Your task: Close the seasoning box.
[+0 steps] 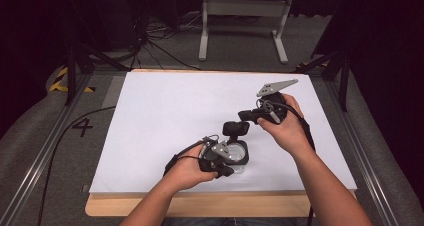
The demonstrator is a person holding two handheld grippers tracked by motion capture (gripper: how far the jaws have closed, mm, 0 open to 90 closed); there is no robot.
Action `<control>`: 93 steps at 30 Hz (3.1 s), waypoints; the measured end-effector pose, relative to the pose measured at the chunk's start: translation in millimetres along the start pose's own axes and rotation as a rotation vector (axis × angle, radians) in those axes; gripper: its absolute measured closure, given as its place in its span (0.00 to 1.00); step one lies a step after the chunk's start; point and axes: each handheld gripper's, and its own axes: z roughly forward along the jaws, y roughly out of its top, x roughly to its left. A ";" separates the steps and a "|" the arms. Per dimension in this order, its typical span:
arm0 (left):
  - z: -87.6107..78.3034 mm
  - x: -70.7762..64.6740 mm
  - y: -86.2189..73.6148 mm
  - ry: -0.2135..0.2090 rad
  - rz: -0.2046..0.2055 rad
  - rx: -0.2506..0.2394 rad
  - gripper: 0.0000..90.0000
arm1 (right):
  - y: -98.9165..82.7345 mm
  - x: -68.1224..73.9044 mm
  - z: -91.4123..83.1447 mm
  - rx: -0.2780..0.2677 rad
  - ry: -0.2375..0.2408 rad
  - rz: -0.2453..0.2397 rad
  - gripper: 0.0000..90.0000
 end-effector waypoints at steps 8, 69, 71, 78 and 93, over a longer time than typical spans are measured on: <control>-1.2 -0.7 0.7 0.001 0.005 -0.002 0.99 | -16.4 18.4 -5.1 0.012 0.025 -0.022 1.00; -92.7 -15.8 -30.1 0.191 -0.159 -0.189 0.93 | -60.4 4.1 -41.0 -0.116 0.036 0.054 0.91; -103.5 -12.7 -36.2 0.258 -0.183 -0.197 0.92 | -64.6 -4.9 -47.7 -0.138 0.023 0.076 0.91; -117.6 5.4 -53.8 0.334 -0.278 -0.238 0.91 | -88.7 -37.5 -63.9 -0.152 -0.084 0.150 0.84; -113.8 49.8 -87.9 0.391 -0.448 -0.261 0.90 | -156.6 -96.3 -58.3 -0.073 -0.239 0.304 0.78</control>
